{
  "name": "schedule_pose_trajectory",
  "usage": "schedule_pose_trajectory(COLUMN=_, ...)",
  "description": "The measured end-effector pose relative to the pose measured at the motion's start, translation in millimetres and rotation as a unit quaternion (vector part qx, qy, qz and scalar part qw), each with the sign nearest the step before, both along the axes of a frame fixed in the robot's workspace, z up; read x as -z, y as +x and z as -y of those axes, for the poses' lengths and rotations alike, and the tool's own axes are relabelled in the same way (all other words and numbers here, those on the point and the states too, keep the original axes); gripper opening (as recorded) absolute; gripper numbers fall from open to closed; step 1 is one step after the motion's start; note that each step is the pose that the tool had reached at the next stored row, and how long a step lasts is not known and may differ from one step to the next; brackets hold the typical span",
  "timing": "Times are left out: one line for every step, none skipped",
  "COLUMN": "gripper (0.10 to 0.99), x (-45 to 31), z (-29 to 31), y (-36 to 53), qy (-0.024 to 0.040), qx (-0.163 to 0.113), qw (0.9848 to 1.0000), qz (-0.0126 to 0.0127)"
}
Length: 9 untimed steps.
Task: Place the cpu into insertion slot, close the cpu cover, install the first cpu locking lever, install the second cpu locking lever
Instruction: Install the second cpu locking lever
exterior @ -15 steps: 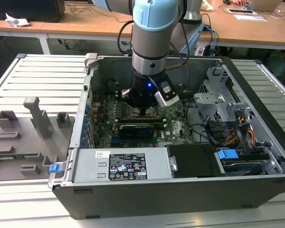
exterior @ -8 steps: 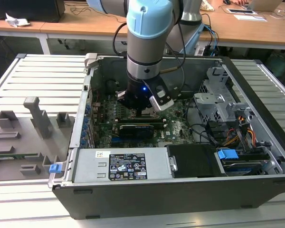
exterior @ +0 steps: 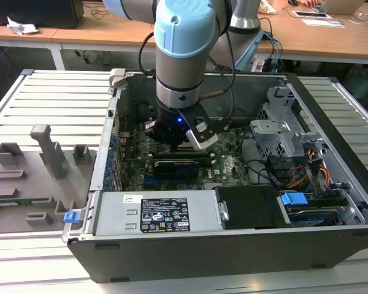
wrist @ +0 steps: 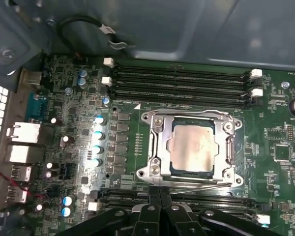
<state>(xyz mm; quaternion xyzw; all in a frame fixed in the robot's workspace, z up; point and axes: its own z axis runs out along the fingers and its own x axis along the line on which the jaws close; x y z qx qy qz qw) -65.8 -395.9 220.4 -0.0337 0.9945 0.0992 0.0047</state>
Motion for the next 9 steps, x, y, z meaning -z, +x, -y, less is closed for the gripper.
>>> schedule_pose_trajectory(gripper=0.106, x=0.3, z=0.8, y=-1.7, qy=0.0017, qx=0.0, qw=1.0, qz=0.0)
schedule_pose_trajectory(gripper=0.106, x=0.8, z=1.0, y=-3.1, qy=0.0028, qx=0.0, qw=1.0, qz=0.0)
schedule_pose_trajectory(gripper=0.106, x=2.6, z=1.0, y=-5.2, qy=0.0049, qx=-0.001, qw=1.0, qz=0.0001)
schedule_pose_trajectory(gripper=0.106, x=3.9, z=1.1, y=-5.9, qy=0.0057, qx=-0.001, qw=1.0, qz=0.0)
schedule_pose_trajectory(gripper=0.106, x=5.4, z=1.1, y=-6.3, qy=0.0061, qx=-0.001, qw=1.0, qz=0.0)
schedule_pose_trajectory(gripper=0.106, x=8.4, z=1.1, y=-6.5, qy=0.0072, qx=-0.001, qw=1.0, qz=0.0)
schedule_pose_trajectory(gripper=0.106, x=12.4, z=1.2, y=-7.2, qy=0.0094, qx=-0.001, qw=1.0, qz=0.0)
schedule_pose_trajectory(gripper=0.106, x=14.0, z=1.1, y=-7.5, qy=0.012, qx=-0.001, qw=0.9999, qz=0.0)
schedule_pose_trajectory(gripper=0.106, x=14.7, z=1.1, y=-7.8, qy=0.0138, qx=-0.001, qw=0.9999, qz=0.0)
